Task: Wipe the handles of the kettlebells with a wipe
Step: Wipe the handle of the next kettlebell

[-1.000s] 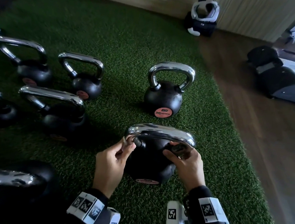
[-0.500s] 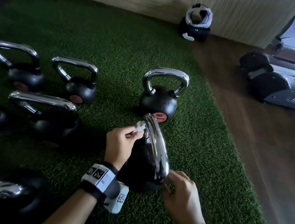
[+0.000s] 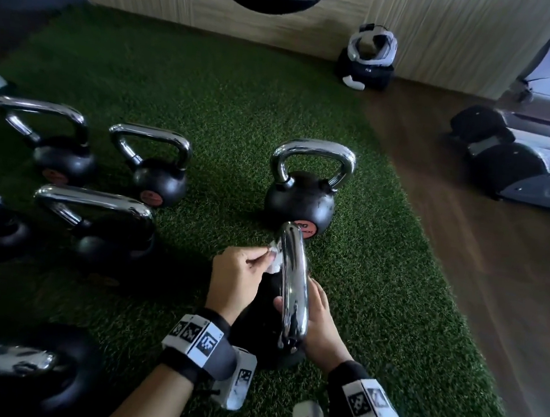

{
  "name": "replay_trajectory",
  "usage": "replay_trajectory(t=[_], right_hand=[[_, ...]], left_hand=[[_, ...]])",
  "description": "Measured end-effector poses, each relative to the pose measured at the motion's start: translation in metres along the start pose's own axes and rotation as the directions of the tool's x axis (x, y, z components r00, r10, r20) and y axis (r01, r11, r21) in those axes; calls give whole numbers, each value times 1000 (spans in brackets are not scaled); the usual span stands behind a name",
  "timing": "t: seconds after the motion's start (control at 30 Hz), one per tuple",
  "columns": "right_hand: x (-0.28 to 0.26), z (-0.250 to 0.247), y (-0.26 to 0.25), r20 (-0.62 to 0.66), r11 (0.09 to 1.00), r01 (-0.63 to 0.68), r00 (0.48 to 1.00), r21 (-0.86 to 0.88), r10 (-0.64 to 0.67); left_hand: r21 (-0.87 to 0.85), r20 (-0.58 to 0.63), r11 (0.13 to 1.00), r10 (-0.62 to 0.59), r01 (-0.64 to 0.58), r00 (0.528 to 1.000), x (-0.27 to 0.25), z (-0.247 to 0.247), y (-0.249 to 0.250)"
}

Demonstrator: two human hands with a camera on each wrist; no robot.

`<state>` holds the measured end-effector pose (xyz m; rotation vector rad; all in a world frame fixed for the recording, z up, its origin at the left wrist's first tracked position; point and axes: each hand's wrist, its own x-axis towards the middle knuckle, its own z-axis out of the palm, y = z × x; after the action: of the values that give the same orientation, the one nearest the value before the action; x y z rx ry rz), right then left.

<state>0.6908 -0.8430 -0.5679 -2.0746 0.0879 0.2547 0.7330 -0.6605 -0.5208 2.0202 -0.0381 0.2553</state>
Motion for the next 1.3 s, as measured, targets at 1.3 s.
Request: replay_trajectory(t=[1.3], right_hand=[[-10,4,-4,-43,995,89,995,44,-87]], left_hand=[[-463,284,885,85,59,955,-94,-51,32]])
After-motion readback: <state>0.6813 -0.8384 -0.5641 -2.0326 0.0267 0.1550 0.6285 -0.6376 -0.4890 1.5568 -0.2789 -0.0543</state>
